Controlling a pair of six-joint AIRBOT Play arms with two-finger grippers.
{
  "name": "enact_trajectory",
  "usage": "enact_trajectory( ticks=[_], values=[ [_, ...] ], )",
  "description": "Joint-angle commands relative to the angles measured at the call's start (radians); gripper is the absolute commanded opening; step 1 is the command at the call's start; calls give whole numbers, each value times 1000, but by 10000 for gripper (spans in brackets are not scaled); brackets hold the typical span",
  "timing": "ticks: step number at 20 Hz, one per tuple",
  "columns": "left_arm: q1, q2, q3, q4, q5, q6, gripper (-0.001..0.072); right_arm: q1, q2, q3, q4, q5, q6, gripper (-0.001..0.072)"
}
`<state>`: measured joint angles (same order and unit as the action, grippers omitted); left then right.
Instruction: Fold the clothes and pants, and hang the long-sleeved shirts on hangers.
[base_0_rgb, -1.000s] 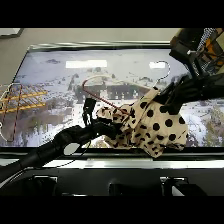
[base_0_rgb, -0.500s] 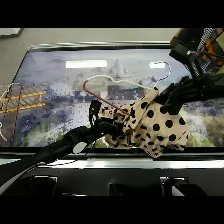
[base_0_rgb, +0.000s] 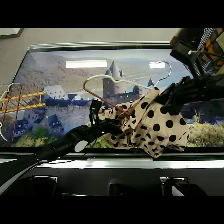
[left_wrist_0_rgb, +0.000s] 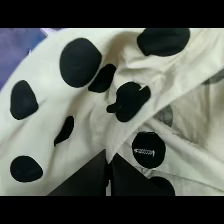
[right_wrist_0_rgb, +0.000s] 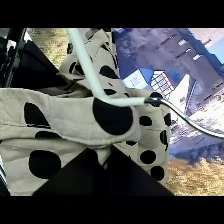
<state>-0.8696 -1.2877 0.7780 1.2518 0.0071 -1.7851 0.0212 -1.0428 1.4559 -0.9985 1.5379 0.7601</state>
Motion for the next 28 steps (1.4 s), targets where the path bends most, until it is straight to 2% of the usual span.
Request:
enact_trajectory(
  ticks=[1, 6, 9, 11, 13, 16, 19, 25, 28],
  values=[
    [54, 68, 2, 0, -64, -33, 23, 1, 12, 0, -45, 9, 47, 20],
    [154, 209, 23, 0, -177, -32, 22, 8, 12, 0, -77, 32, 65, 19],
    [186, 211, 105, 1, -280, -20, 22, 110, 11, 0, -253, 7, 73, 19],
    [201, 211, 153, 1, -349, -18, 22, 191, 11, 0, -423, -47, 139, 19],
    [223, 211, 180, -1, -427, -22, 22, 233, 13, 0, -508, -72, 190, 19],
    [256, 211, 190, -31, -463, -21, 22, 271, 20, 0, -527, -70, 198, 18],
    [290, 211, 190, -83, -464, -21, 22, 294, 31, 0, -611, -70, 232, 18],
    [296, 201, 190, -98, -488, -21, 22, 295, 92, 0, -619, -64, 230, 18],
    [297, 200, 195, -97, -474, -20, 22, 295, 107, 0, -608, -3, 196, 18]
  ],
)
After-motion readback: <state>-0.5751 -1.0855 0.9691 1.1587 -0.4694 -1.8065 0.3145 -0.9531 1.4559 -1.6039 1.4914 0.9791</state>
